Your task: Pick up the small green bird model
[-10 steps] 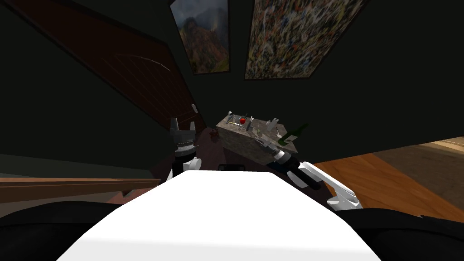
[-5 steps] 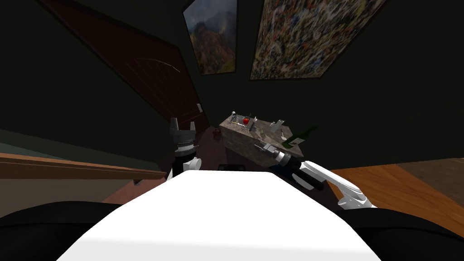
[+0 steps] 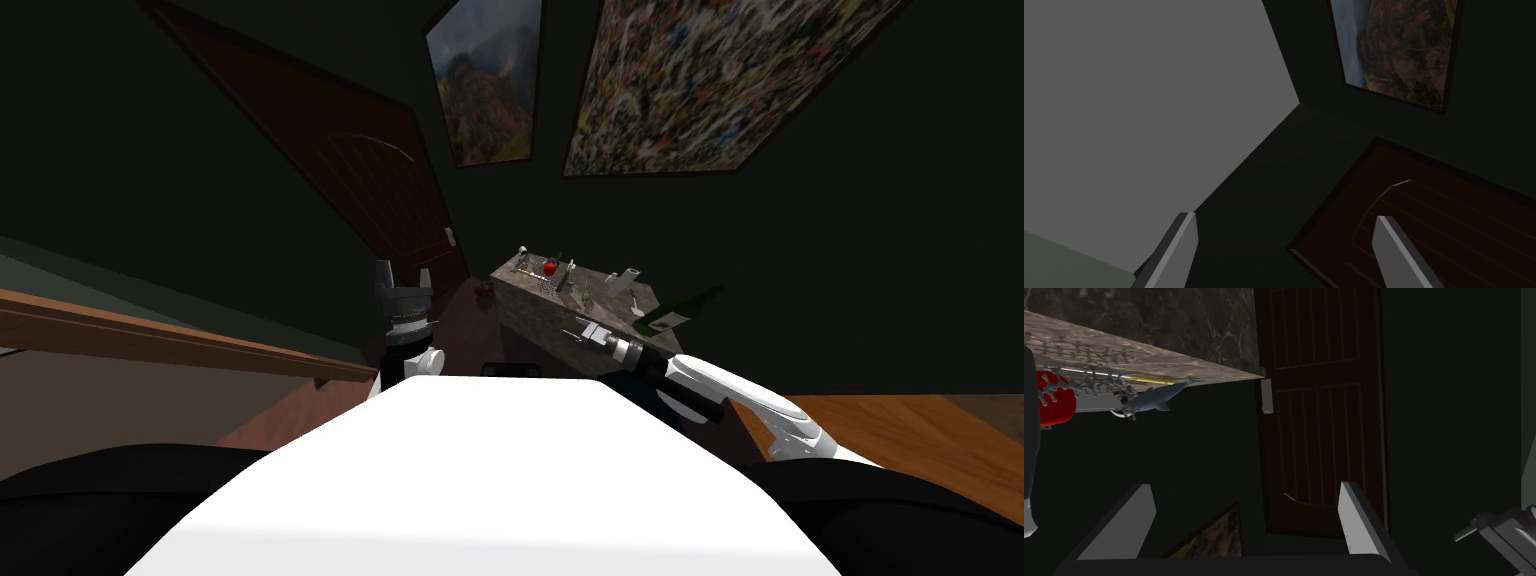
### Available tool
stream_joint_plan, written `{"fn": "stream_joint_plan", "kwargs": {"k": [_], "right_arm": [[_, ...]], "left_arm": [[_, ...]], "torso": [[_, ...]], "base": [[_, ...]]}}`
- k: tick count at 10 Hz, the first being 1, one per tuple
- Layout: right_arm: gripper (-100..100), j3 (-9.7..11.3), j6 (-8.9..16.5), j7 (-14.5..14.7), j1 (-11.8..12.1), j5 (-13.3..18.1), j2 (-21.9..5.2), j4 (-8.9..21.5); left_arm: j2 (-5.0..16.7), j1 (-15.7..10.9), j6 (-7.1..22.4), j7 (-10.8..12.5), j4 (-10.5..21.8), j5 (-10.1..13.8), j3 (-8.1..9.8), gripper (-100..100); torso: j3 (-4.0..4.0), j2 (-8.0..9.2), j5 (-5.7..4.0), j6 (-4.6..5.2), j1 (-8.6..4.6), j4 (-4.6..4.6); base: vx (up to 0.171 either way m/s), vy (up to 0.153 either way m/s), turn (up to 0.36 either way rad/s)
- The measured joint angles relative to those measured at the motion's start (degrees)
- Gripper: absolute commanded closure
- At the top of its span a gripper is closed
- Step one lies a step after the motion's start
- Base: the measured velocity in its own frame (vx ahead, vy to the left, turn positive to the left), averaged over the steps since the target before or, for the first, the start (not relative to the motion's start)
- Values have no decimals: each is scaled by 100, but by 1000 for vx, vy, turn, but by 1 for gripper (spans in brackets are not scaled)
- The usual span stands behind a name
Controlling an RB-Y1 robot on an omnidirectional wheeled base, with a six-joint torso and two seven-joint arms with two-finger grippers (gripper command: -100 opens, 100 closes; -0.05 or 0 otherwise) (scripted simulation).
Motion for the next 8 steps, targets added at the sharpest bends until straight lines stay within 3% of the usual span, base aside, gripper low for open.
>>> {"fn": "stream_joint_plan", "kwargs": {"k": [6,8], "right_arm": [[-100,287,113,416,141,492,-947,196],[-100,351,36,600,191,669,-1276,400]], "left_arm": [[0,0,0,0,0,0,0,0],[0,0,0,0,0,0,0,0]], "torso": [[-6,-10,-1,-3,-4,-2],[-9,-16,-1,-4,-5,-4]], "base": [[19,-10,131],[41,-20,161]]}}
